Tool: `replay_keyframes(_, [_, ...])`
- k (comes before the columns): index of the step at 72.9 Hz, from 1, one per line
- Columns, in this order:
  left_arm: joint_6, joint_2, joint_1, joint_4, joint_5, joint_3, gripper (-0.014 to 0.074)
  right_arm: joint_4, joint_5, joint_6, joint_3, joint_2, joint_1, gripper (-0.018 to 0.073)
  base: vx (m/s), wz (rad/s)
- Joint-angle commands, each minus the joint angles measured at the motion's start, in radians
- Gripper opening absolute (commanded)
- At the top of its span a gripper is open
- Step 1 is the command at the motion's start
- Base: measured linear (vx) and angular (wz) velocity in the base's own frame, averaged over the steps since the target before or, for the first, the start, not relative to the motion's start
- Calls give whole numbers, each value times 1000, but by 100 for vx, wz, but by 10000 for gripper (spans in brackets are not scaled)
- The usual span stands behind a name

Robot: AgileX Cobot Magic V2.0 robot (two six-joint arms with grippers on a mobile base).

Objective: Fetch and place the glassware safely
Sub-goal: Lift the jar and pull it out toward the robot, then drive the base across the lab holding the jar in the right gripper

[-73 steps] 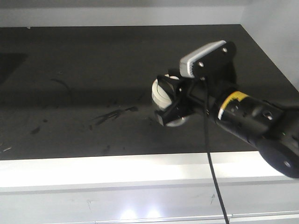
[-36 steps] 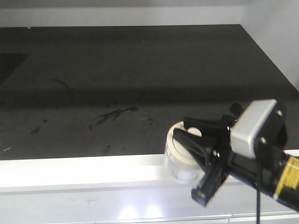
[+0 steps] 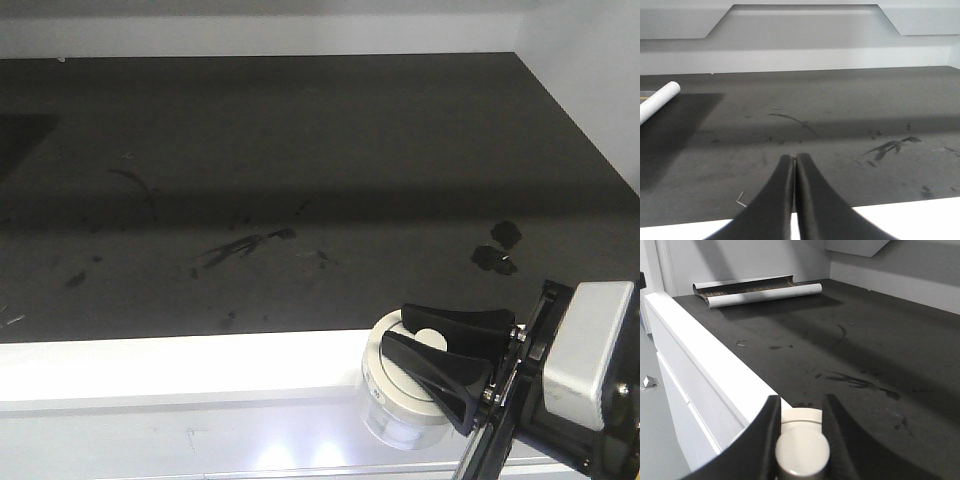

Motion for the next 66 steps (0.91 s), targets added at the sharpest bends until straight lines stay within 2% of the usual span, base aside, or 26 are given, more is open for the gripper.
replay_keyframes(1, [-7, 12, -8, -11, -71, -27, -7, 25, -64, -11, -29, -14, -2, -1, 0, 0])
replay_keyframes(48, [-7, 12, -8, -11, -71, -27, -7, 25, -64, -11, -29, -14, -2, -1, 0, 0])
replay_keyframes(66, [-7, 12, -8, -11, -71, -27, -7, 25, -64, -11, -29, -14, -2, -1, -2, 20])
